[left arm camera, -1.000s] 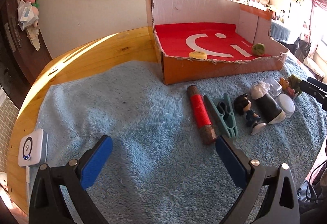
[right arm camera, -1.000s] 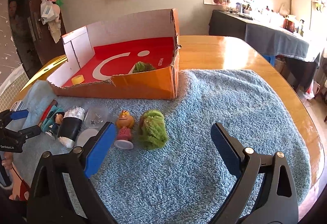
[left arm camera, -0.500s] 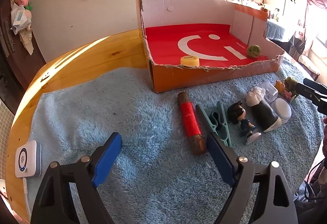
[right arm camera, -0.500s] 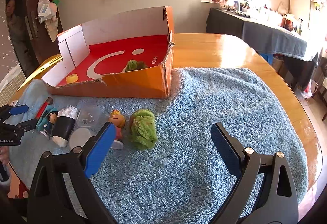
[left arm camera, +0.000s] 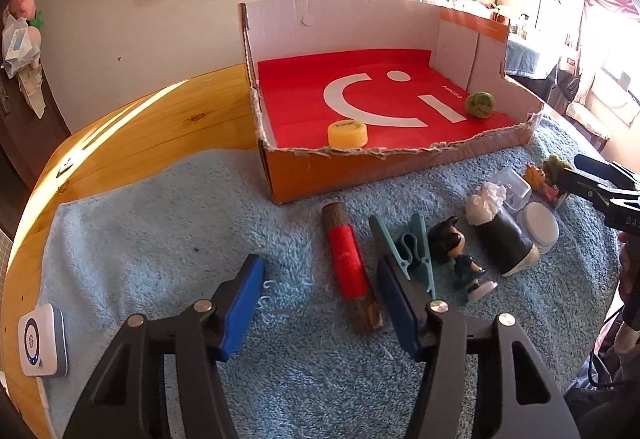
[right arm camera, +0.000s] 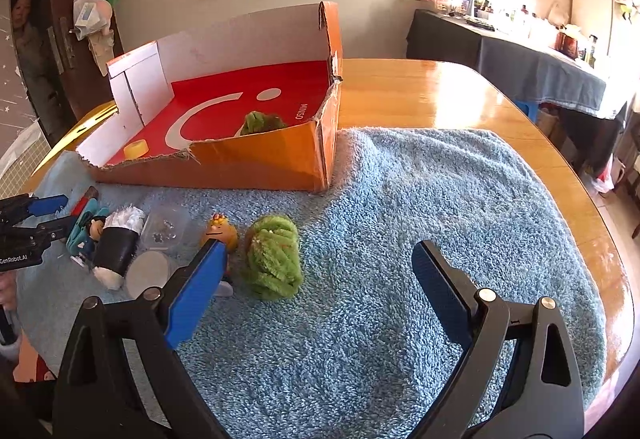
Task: Organize objects
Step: 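Grasp the second green fuzzy ball with the right tool while the left tool grasps the red cylinder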
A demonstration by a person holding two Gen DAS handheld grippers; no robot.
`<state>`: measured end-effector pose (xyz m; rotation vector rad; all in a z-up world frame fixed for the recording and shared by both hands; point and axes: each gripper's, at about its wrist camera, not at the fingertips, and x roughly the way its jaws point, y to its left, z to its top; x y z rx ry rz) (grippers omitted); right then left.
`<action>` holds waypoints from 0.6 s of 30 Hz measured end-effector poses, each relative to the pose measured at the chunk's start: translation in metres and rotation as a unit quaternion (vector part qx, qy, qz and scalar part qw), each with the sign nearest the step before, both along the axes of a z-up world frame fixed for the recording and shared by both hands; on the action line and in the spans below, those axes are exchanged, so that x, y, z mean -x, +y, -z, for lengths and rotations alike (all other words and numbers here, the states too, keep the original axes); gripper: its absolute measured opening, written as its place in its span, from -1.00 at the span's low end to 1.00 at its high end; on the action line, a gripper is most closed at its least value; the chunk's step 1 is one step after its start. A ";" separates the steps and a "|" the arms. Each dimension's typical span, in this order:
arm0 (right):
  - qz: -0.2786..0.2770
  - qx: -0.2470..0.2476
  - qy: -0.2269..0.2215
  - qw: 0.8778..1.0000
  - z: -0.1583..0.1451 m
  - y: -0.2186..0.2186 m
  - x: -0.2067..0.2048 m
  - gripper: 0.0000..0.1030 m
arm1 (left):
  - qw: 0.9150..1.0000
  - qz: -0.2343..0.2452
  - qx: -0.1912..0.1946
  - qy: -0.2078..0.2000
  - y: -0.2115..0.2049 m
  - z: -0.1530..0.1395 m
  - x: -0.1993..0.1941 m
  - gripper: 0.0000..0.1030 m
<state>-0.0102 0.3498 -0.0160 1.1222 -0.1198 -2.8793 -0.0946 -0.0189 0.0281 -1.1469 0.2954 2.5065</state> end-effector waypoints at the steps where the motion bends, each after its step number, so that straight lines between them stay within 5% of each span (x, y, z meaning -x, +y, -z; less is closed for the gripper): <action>1: -0.002 -0.002 0.000 1.000 0.000 -0.001 0.001 0.80 | 1.000 0.002 -0.001 -0.002 0.001 0.000 0.000 0.10; 12: -0.018 -0.007 -0.019 1.000 0.007 -0.006 0.006 0.29 | 1.000 0.011 -0.008 -0.009 0.003 0.004 0.002 0.00; 18: -0.042 -0.019 -0.013 0.999 0.009 -0.015 0.004 -0.21 | 1.000 0.022 -0.012 -0.004 0.006 0.003 -0.002 -0.45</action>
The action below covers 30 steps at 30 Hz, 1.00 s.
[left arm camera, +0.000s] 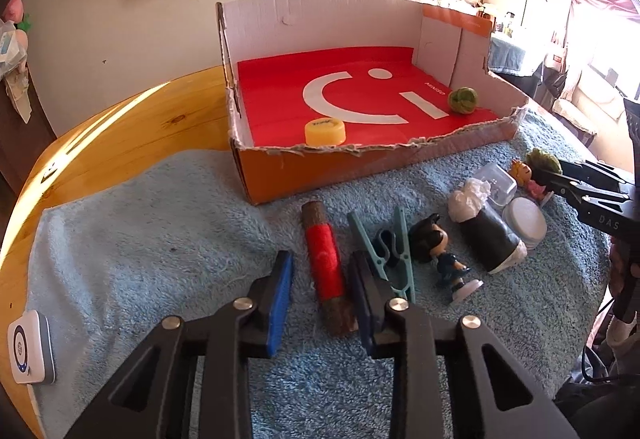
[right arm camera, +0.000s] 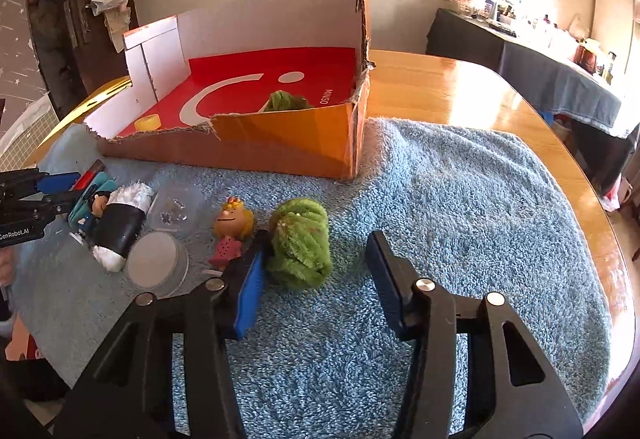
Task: Organize objects
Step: 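Grasp the second green fuzzy ball with the right tool while the left tool grasps the red cylinder, then carry the green ball and red cylinder into the red box with both tools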
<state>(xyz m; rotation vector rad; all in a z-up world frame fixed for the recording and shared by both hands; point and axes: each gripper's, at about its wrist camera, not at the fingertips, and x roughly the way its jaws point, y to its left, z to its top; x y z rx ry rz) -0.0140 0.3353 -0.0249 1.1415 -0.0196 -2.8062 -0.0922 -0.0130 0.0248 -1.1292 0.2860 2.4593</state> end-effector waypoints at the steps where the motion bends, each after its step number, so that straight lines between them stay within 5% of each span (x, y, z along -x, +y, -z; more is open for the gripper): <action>1: -0.006 -0.001 0.001 1.000 0.000 -0.002 -0.001 -0.32 | 1.000 0.000 0.000 0.001 0.000 0.000 0.000 -0.48; 11: -0.018 0.017 0.005 1.000 -0.001 -0.002 -0.004 -0.49 | 1.000 -0.008 -0.007 0.006 -0.005 -0.003 -0.001 -0.70; 30: -0.019 0.021 0.024 0.999 -0.016 -0.002 -0.006 -0.51 | 0.999 -0.002 -0.026 0.042 -0.011 -0.038 -0.011 -0.70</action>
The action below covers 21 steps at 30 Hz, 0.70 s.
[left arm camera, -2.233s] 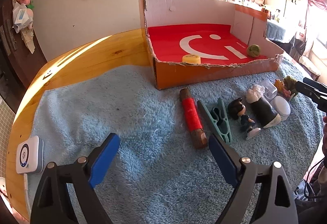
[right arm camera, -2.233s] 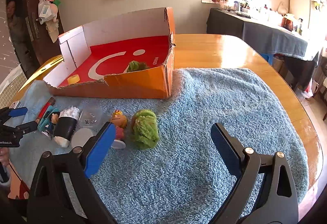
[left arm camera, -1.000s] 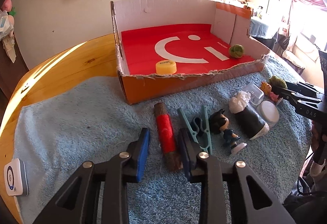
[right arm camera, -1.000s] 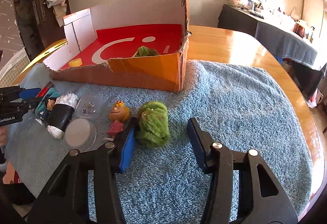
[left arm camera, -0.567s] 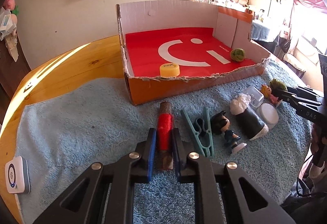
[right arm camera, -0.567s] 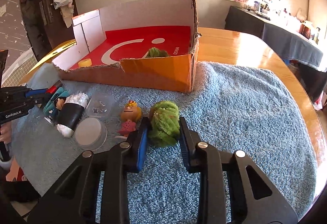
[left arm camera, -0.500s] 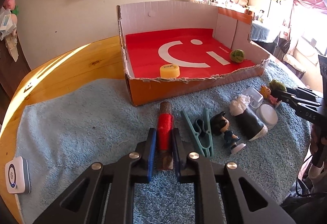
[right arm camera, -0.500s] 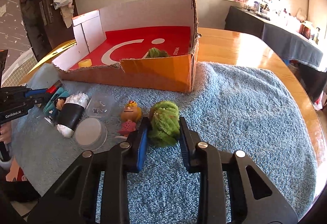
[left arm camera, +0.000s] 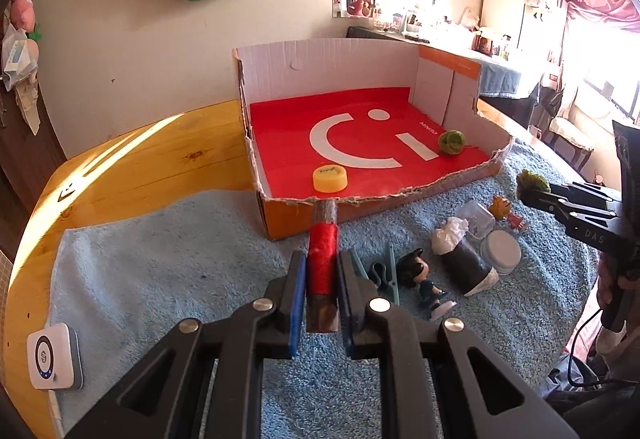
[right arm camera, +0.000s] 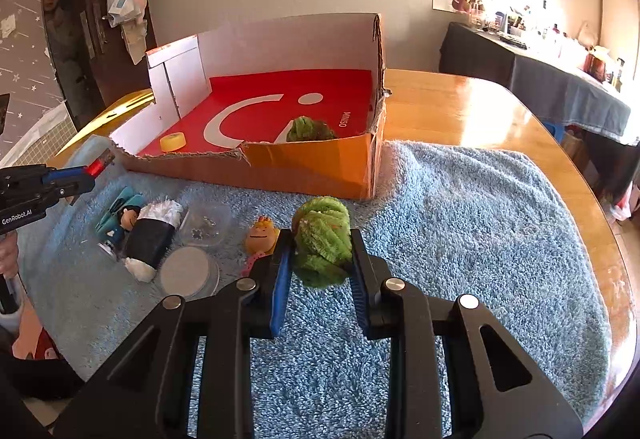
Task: Organize objects
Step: 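Carry the green ball and red cylinder into the red box with both tools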
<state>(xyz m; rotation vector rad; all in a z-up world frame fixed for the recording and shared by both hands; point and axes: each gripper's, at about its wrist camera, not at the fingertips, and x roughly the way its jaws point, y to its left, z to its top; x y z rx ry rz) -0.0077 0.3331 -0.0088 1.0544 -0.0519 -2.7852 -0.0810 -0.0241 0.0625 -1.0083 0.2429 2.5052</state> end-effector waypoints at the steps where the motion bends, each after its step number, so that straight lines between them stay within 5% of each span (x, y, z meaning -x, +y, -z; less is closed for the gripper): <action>1: 0.000 0.000 0.002 1.000 -0.001 -0.001 0.000 -0.51 | 1.000 0.000 -0.001 0.003 0.000 -0.003 -0.001 -0.70; 21: -0.013 0.009 0.031 0.999 -0.031 -0.008 -0.003 -0.51 | 0.999 0.024 -0.032 0.009 0.011 -0.028 -0.002 -0.70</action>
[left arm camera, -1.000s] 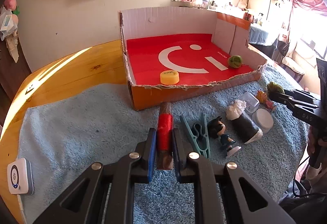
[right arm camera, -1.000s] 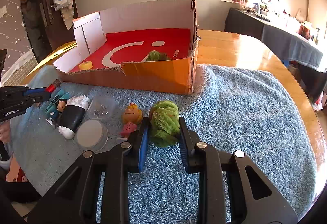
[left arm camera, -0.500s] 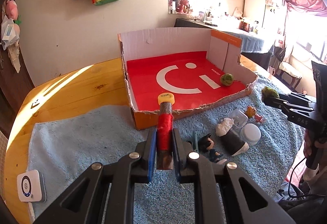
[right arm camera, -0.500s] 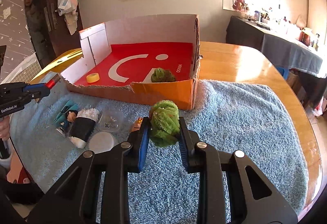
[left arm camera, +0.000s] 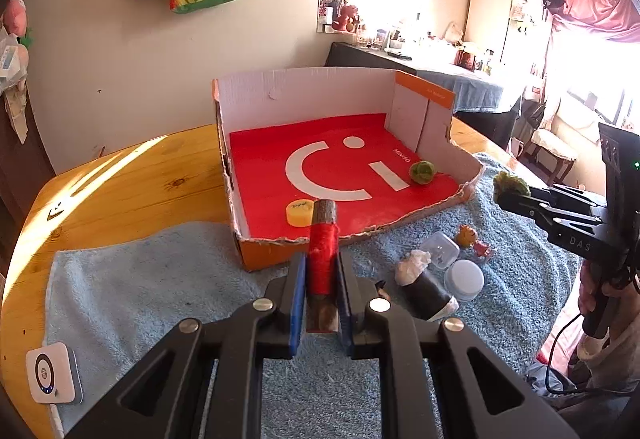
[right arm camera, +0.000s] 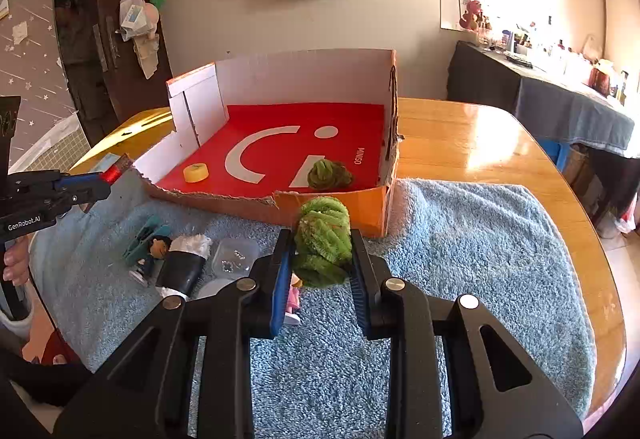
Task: Organize objects
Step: 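Carry the green ball and red cylinder into the red box with both tools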
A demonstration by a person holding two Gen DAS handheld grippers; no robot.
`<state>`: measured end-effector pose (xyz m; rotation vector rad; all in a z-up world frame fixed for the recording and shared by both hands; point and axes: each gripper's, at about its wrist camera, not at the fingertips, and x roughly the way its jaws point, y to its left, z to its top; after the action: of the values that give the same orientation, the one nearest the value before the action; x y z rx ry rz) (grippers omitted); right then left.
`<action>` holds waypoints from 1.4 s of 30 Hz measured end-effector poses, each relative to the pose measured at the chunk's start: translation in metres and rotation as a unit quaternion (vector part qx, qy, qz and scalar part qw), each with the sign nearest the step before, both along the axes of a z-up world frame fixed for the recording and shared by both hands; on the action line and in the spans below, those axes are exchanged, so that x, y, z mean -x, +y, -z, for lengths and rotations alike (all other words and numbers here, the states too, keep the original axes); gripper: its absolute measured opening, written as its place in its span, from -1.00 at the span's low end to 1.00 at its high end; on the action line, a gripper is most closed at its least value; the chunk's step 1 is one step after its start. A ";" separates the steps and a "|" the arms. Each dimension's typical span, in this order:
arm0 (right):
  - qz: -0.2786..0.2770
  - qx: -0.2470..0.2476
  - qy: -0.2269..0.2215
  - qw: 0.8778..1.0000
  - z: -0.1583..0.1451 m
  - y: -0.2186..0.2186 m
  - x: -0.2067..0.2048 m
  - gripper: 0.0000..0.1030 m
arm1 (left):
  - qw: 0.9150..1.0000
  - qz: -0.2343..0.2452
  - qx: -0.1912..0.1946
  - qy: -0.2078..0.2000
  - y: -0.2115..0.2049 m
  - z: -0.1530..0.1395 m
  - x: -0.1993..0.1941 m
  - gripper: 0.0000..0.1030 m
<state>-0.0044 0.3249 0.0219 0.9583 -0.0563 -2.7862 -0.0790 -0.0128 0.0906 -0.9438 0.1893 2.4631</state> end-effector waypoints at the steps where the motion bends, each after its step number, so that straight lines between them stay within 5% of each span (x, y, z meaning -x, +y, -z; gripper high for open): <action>1: -0.001 0.000 0.002 1.000 -0.003 -0.001 0.000 -0.51 | 1.000 0.003 -0.001 0.000 0.003 -0.002 0.002 -0.70; 13: -0.067 -0.007 -0.008 0.998 -0.026 -0.029 0.049 -0.51 | 0.998 0.053 -0.010 -0.042 0.050 -0.008 0.050 -0.70; 28: -0.177 -0.066 -0.136 0.972 0.006 -0.059 0.119 -0.51 | 0.990 0.088 0.070 -0.089 0.095 0.028 0.095 -0.70; 42: -0.213 -0.081 -0.195 0.954 0.022 -0.067 0.142 -0.51 | 0.986 0.092 0.087 -0.110 0.097 0.043 0.103 -0.70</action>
<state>-0.1462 0.2574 -0.0006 1.3644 0.2913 -2.2053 -0.1819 0.0843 0.0480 -1.2065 0.4028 2.1821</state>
